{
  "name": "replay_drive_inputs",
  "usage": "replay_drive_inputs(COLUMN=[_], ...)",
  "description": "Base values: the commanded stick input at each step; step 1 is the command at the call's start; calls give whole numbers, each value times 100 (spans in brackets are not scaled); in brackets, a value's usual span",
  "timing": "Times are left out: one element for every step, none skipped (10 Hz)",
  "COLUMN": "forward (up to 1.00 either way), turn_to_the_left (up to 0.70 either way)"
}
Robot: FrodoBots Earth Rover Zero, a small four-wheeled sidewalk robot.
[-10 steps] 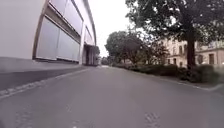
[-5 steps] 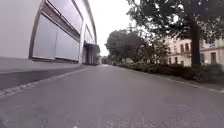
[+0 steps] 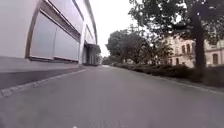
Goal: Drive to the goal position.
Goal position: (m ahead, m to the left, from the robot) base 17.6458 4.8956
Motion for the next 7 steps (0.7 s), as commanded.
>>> replay_drive_inputs(forward=[85,85,85,85,85,85,85], turn_to_the_left=[1,1,1,1,1,1,1])
